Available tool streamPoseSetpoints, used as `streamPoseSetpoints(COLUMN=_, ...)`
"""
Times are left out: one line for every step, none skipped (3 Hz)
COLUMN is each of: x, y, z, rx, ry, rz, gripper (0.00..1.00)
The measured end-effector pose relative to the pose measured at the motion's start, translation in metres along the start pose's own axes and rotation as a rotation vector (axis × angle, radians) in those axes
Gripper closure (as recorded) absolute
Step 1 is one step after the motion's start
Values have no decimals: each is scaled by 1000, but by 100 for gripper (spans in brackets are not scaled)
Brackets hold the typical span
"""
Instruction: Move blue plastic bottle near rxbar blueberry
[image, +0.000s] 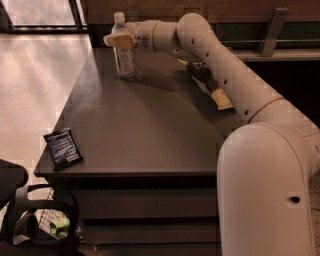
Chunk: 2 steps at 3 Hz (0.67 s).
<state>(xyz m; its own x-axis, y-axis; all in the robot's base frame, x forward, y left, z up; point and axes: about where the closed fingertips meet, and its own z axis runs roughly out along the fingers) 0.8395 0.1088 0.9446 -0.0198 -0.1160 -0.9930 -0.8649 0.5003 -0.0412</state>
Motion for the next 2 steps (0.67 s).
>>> streamPoseSetpoints(x=1, y=3, z=3, rx=-5, ry=1, rz=1, gripper=65)
streamPoseSetpoints(x=1, y=5, z=6, rx=-11, ry=1, rz=2, gripper=96)
